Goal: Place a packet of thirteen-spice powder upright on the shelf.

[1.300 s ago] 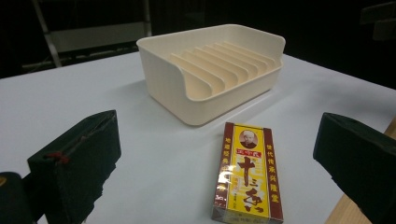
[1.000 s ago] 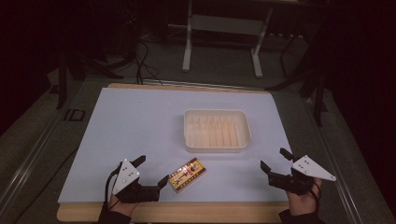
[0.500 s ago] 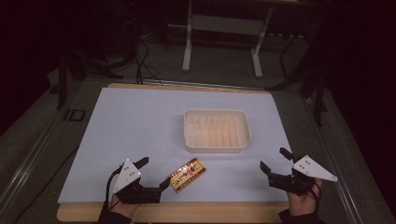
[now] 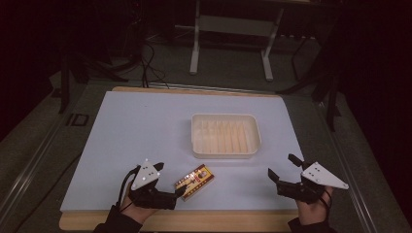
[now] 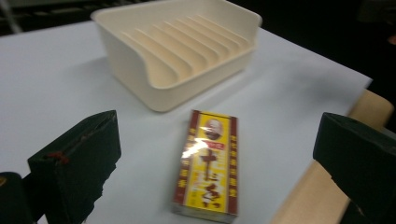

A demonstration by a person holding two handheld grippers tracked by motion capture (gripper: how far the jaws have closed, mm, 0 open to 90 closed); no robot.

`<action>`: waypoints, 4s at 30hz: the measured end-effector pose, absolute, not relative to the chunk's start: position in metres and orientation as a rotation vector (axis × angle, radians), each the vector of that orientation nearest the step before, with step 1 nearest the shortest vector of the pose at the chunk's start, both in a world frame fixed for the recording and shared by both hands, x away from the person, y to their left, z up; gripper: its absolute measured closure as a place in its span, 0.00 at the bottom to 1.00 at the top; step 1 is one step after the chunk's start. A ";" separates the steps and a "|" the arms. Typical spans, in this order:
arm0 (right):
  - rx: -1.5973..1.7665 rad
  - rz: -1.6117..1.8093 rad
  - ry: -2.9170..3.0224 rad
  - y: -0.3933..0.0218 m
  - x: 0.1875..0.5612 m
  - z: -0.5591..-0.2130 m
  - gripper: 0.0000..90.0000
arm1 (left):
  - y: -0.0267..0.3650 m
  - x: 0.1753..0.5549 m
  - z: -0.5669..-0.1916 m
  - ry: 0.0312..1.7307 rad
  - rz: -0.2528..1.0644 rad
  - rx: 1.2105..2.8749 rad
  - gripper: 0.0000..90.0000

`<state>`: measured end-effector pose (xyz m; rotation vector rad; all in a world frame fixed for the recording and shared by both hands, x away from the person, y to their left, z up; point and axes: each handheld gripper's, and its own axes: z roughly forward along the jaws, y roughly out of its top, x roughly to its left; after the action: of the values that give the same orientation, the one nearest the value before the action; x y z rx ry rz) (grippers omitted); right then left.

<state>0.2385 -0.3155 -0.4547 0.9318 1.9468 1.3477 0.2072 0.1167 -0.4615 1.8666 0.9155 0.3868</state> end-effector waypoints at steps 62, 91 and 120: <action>0.915 1.383 2.058 -0.309 0.242 -0.463 0.13 | 0.041 0.273 -0.535 0.882 0.300 2.306 0.25; 0.906 1.376 2.061 -0.308 0.241 -0.463 0.14 | 0.039 0.264 -0.511 0.829 0.281 2.256 0.37; 0.890 1.440 2.089 -0.295 0.235 -0.459 0.18 | 0.039 0.241 -0.477 0.735 0.316 1.958 0.37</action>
<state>0.2350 -0.2947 -0.4586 0.8898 2.0889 1.4404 0.2412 0.0390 -0.4768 1.9582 0.7345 0.3158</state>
